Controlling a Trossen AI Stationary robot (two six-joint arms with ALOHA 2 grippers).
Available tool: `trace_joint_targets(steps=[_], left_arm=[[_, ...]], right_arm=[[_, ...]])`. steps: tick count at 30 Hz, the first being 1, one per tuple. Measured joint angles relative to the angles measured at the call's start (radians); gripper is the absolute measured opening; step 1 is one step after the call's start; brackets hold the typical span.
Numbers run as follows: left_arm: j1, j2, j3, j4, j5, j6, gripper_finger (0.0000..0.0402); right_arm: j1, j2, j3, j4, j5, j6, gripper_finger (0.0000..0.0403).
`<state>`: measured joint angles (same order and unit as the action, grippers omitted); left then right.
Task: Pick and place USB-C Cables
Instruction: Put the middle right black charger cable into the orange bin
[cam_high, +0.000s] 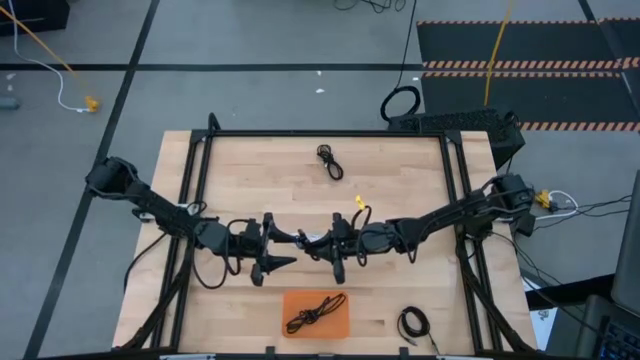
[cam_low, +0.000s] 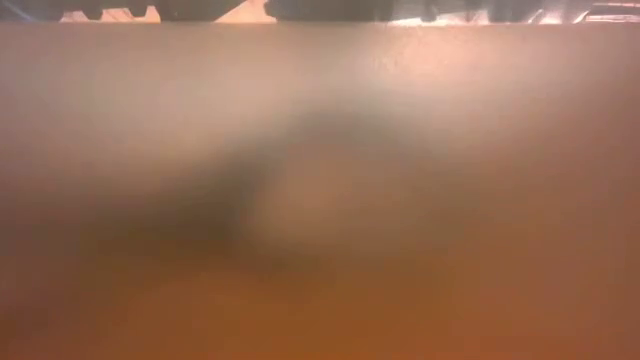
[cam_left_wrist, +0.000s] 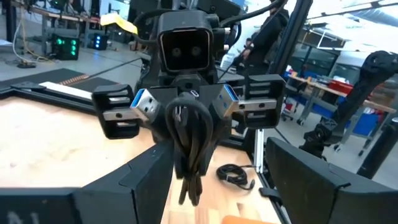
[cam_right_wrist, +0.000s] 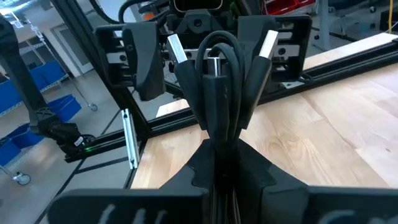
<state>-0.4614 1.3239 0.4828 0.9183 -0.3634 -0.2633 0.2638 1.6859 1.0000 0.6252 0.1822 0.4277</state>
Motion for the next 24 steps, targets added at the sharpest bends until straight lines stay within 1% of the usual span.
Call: trace_joint_targets(steps=[11, 24], left_arm=[[0.000, 0.000, 0.000, 0.001, 0.000, -0.007, 0.0255], [0.001, 0.000, 0.000, -0.003, 0.000, -0.013, 0.0255]], right_arm=[[0.000, 0.081, 0.104, -0.001, -0.003, -0.047, 0.0020], [0.022, 0.084, 0.108, 0.006, -0.004, -0.056, 0.0018]])
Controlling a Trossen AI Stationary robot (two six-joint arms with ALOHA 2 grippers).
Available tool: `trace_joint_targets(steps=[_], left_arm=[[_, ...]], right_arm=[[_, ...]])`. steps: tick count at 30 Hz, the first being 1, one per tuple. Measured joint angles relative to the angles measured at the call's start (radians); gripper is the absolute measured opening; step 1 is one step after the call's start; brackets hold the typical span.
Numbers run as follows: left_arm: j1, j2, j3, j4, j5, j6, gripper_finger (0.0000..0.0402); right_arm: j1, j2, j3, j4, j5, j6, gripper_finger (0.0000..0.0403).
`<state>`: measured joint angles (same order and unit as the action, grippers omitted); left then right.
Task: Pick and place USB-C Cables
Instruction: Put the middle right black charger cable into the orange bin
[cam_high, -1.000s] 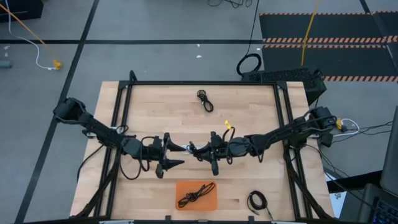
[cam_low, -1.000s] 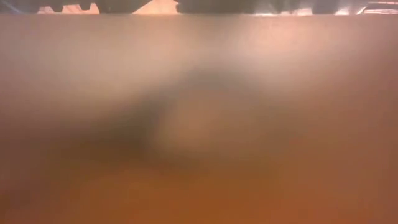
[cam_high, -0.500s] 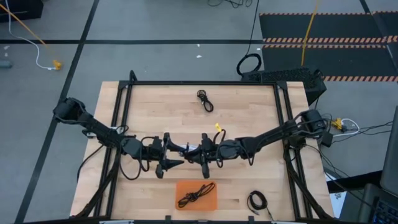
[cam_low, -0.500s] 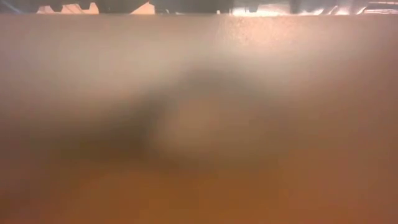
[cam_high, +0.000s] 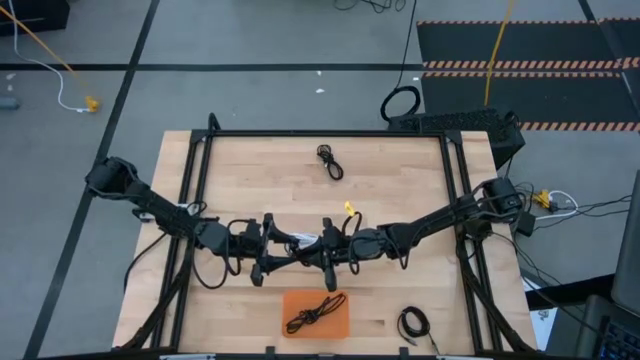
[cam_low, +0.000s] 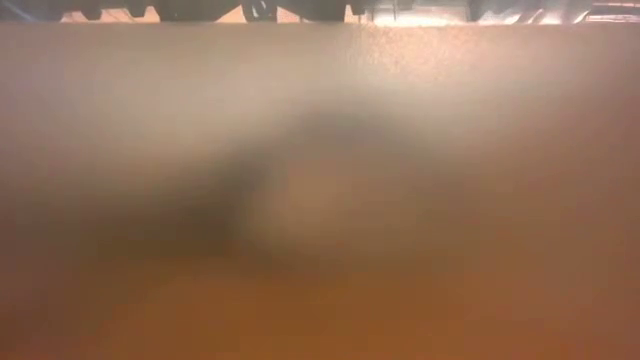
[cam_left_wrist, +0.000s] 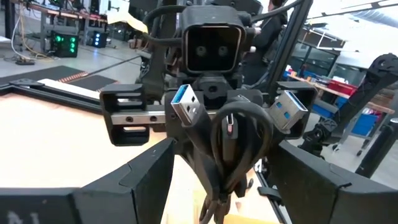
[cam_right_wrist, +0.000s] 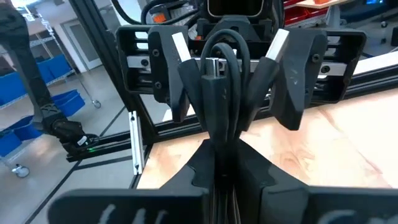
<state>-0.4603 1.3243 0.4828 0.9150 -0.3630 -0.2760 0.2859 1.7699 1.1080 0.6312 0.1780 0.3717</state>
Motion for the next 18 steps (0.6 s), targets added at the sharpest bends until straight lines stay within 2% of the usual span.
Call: trace_joint_targets(steps=[12, 15, 18], left_arm=[[-0.005, 0.000, 0.000, 0.002, 0.011, -0.041, 0.0252], [-0.005, 0.000, 0.000, 0.007, 0.021, -0.041, 0.0229], [-0.002, 0.000, 0.000, 0.014, 0.023, -0.036, 0.0182]], right_arm=[[0.016, 0.000, 0.000, 0.010, 0.004, -0.007, 0.0017], [0.016, 0.000, 0.000, 0.013, 0.004, -0.010, 0.0017], [0.015, 0.000, 0.000, 0.015, 0.005, -0.015, 0.0017]])
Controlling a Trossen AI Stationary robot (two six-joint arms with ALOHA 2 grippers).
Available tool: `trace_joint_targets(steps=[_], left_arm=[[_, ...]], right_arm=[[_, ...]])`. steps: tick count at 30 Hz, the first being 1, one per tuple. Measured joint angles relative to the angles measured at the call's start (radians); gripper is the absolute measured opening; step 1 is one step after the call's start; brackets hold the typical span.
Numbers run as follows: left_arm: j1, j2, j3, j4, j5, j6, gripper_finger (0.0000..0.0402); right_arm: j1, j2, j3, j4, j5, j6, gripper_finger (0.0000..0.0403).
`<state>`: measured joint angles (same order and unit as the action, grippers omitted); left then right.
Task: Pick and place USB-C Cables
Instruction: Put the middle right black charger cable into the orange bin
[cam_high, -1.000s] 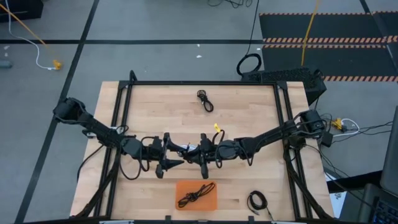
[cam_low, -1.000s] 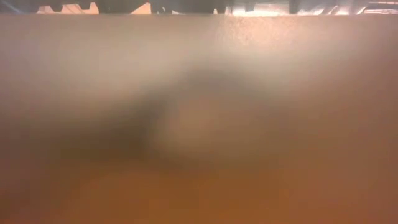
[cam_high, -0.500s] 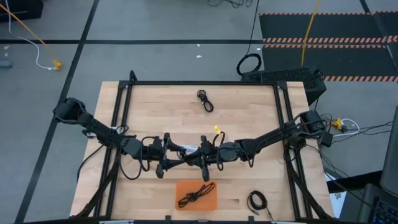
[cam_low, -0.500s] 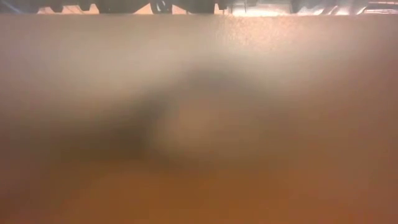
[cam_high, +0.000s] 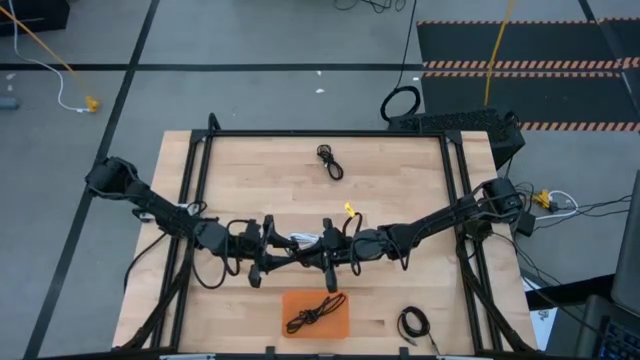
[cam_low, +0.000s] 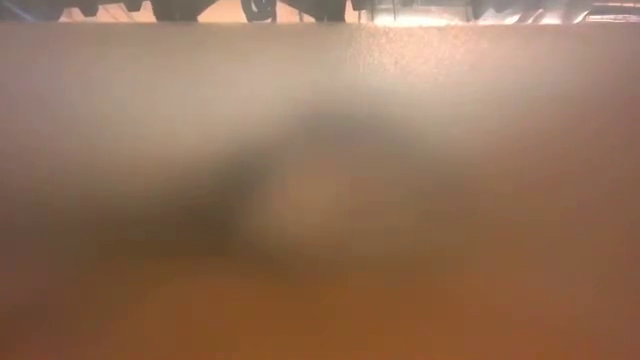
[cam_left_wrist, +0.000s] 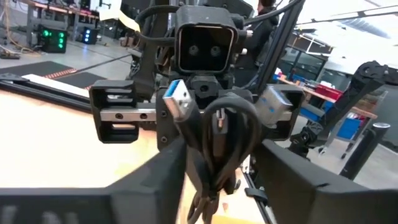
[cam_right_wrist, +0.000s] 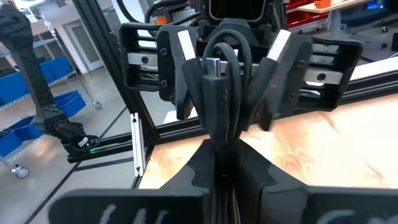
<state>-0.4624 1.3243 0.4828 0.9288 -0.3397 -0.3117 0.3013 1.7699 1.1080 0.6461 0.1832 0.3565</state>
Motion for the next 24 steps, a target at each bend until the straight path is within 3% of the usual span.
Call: trace_joint_targets(steps=[5, 9, 16, 24], left_arm=[[0.005, 0.000, -0.001, 0.016, 0.015, 0.037, 0.0075], [0.011, -0.001, -0.002, 0.017, 0.036, 0.042, 0.0017], [0.013, -0.001, -0.002, 0.017, 0.046, 0.042, 0.0016], [0.013, 0.001, -0.002, 0.017, 0.053, 0.042, 0.0010]], right_arm=[[-0.003, 0.000, 0.000, 0.001, 0.000, -0.002, 0.0017], [-0.008, -0.001, -0.001, 0.001, -0.004, 0.013, 0.0017], [-0.011, -0.001, -0.001, 0.001, -0.008, -0.002, 0.0036], [-0.013, 0.000, -0.001, -0.007, -0.108, 0.029, 0.0140]])
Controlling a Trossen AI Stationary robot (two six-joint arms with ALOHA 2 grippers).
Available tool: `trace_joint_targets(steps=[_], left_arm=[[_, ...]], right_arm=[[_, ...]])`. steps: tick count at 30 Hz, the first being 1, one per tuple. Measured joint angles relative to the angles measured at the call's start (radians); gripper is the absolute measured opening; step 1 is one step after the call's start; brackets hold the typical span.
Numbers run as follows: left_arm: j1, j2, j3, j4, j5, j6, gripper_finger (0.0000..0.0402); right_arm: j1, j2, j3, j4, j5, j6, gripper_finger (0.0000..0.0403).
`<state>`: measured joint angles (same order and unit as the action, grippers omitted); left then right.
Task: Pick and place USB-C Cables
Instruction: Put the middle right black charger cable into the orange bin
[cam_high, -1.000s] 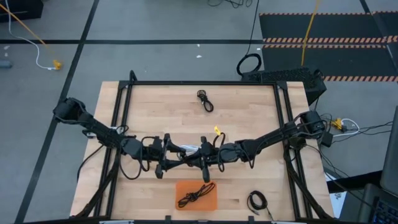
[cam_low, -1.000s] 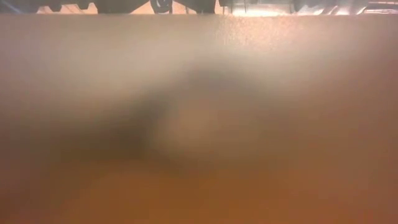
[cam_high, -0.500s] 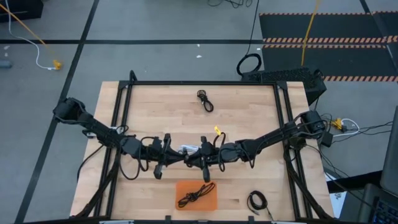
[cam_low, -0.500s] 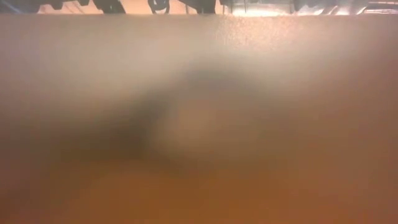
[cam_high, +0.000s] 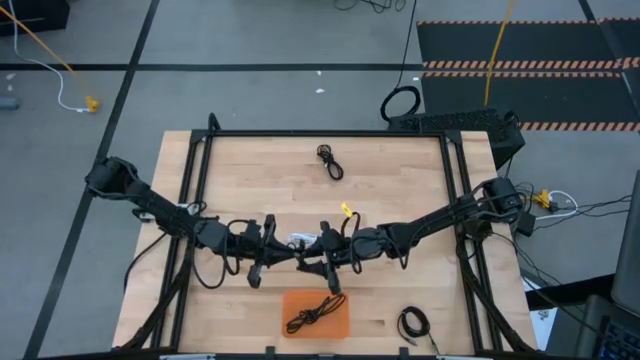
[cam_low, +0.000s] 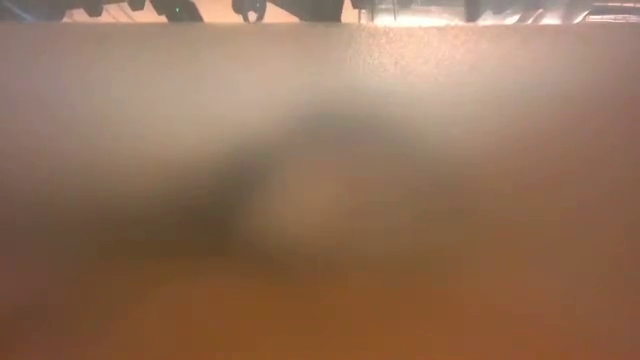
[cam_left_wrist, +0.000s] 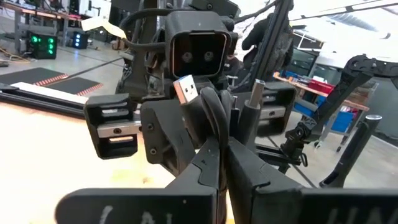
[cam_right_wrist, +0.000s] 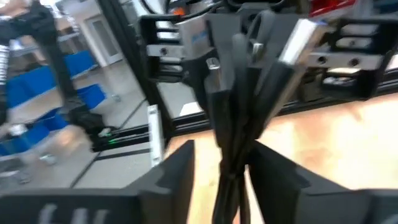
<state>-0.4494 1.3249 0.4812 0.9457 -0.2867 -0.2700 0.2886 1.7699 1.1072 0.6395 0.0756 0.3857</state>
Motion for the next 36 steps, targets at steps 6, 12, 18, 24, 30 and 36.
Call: trace_joint_targets(steps=[6, 12, 18, 24, 30, 36], left_arm=[[-0.003, 0.000, 0.000, -0.003, 0.004, -0.014, 0.0008], [-0.041, 0.000, 0.000, -0.014, -0.003, -0.097, 0.0013], [-0.120, 0.025, 0.002, -0.053, -0.003, -0.247, 0.0008], [-0.160, 0.188, 0.054, -0.056, -0.044, -0.387, 0.0013], [-0.177, 0.321, 0.223, -0.139, 0.064, -0.368, 0.0008], [-0.172, 0.327, 0.302, -0.408, 0.069, -0.437, 0.0031]], right_arm=[[-0.001, -0.073, 0.001, -0.230, -0.196, 0.110, 0.0222], [0.028, -0.224, 0.001, -0.602, -0.123, 0.186, 0.0243], [0.073, -0.299, -0.001, -0.736, -0.074, 0.254, 0.0236], [0.094, -0.302, -0.001, -0.773, -0.069, 0.317, 0.0234], [0.121, -0.298, -0.002, -0.814, -0.025, 0.341, 0.0233], [0.147, -0.298, -0.002, -0.849, -0.019, 0.362, 0.0233]])
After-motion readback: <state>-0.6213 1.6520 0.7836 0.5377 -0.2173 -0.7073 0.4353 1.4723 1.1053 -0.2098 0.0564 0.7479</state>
